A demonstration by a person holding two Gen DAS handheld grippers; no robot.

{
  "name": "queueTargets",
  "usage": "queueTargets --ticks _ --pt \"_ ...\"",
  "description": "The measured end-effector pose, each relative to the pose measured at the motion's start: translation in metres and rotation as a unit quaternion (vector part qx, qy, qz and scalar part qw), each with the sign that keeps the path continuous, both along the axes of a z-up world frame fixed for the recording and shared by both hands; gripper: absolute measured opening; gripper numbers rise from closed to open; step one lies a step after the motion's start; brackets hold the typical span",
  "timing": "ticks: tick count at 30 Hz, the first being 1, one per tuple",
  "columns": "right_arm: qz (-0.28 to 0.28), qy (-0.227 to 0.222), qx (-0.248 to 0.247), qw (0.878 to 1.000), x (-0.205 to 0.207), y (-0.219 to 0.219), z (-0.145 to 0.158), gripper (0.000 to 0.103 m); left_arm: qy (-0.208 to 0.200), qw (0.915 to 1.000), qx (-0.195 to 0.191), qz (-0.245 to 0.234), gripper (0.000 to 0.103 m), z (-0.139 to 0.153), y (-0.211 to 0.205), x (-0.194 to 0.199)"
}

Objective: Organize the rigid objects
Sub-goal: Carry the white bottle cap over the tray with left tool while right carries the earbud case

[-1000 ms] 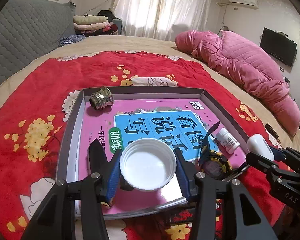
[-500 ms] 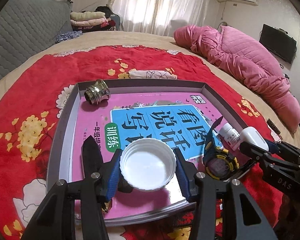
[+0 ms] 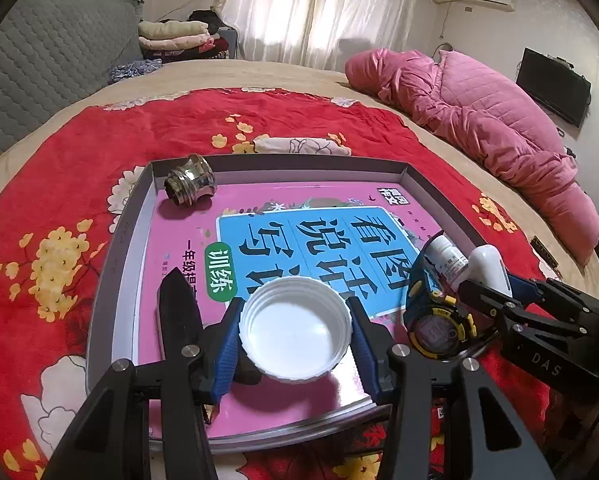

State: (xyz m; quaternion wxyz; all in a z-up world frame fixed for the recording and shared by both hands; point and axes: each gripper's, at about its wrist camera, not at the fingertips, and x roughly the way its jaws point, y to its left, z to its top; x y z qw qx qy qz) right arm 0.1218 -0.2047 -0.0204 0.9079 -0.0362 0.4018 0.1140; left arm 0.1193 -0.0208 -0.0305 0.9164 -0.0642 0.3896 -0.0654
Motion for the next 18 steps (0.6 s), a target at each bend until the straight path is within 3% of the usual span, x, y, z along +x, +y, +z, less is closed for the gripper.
queueTargets --ticks 18 --pt "-0.009 0.035 -0.018 0.999 0.0054 0.0028 0.0002 0.046 0.020 0.9996 0.013 -0.017 0.050 -0.0088 -0.0091 0.0033"
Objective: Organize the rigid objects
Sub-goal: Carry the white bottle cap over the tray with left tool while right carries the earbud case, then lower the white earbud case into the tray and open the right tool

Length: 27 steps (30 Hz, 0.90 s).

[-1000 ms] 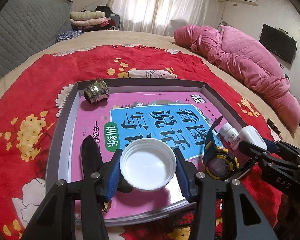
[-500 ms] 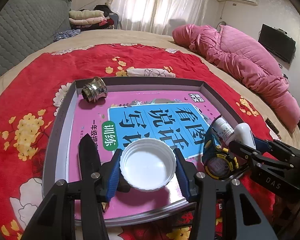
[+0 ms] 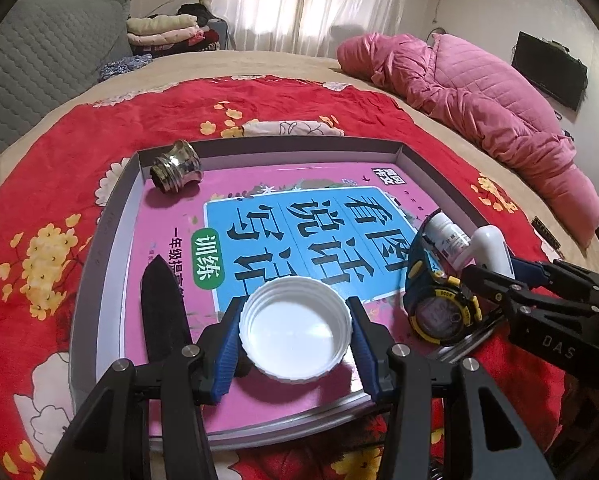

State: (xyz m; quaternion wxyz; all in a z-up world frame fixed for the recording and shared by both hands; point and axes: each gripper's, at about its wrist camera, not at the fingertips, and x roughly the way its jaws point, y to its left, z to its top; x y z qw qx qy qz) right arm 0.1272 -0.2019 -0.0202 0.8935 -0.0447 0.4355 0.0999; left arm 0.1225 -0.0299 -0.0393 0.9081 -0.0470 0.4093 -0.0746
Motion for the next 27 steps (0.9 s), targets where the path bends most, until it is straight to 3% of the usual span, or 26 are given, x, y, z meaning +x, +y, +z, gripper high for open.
queueTargets --ticks 11,27 --pt "0.010 0.021 -0.002 1.000 0.0061 0.0054 -0.0034 0.046 0.001 1.0000 -0.005 0.001 0.050 -0.0007 -0.0001 0.0002" --pt "0.004 0.019 -0.008 1.000 0.0018 0.0066 -0.0006 0.046 0.005 1.0000 0.007 -0.005 0.050 -0.0011 -0.0035 0.0011"
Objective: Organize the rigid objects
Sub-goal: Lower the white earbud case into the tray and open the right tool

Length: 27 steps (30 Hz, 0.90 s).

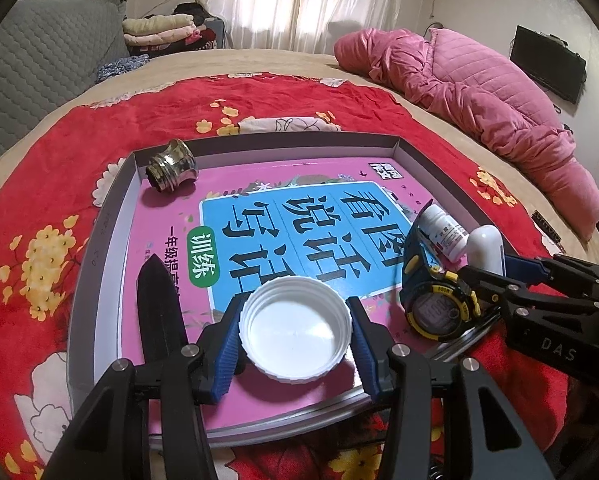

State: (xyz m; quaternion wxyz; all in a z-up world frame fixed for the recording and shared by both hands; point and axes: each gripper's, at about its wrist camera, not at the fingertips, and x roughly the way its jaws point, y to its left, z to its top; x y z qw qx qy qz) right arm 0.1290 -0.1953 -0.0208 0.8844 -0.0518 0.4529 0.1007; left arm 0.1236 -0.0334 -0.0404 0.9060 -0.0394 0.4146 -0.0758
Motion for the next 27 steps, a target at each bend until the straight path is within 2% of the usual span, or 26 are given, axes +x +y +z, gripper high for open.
queueTargets --ticks 11,27 --pt "-0.003 -0.014 -0.001 1.000 -0.008 -0.006 0.009 0.051 0.001 1.0000 -0.001 0.000 0.050 0.000 0.000 0.000" --pt "-0.011 -0.035 0.015 0.999 -0.024 -0.018 0.025 0.057 0.011 0.9995 -0.028 -0.004 0.050 0.000 0.009 -0.003"
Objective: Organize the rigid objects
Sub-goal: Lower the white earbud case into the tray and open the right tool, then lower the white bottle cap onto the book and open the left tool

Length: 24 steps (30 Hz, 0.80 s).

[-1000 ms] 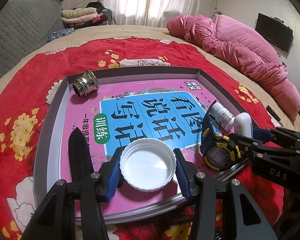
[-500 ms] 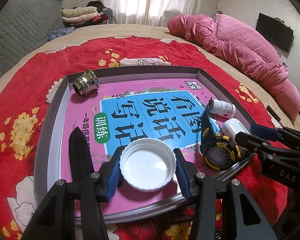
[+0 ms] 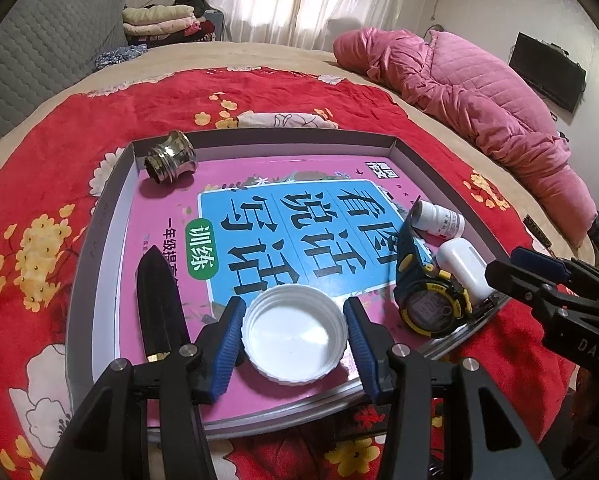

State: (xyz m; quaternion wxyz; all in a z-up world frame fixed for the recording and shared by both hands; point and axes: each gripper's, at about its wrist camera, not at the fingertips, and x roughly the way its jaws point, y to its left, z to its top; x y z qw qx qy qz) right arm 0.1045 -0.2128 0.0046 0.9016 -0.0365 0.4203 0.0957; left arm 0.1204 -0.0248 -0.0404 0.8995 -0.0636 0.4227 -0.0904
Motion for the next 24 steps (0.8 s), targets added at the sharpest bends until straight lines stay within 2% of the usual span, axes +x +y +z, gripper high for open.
queueTargets --ticks 8,24 --pt "-0.003 0.001 0.017 1.000 -0.0028 -0.0027 0.0038 0.057 0.004 0.9999 -0.015 0.002 0.050 0.0006 0.0056 -0.0022" --pt "-0.004 -0.001 0.022 1.000 -0.0063 -0.0040 0.0050 0.064 0.012 0.9997 -0.020 -0.002 0.051 0.0029 0.0063 -0.0042"
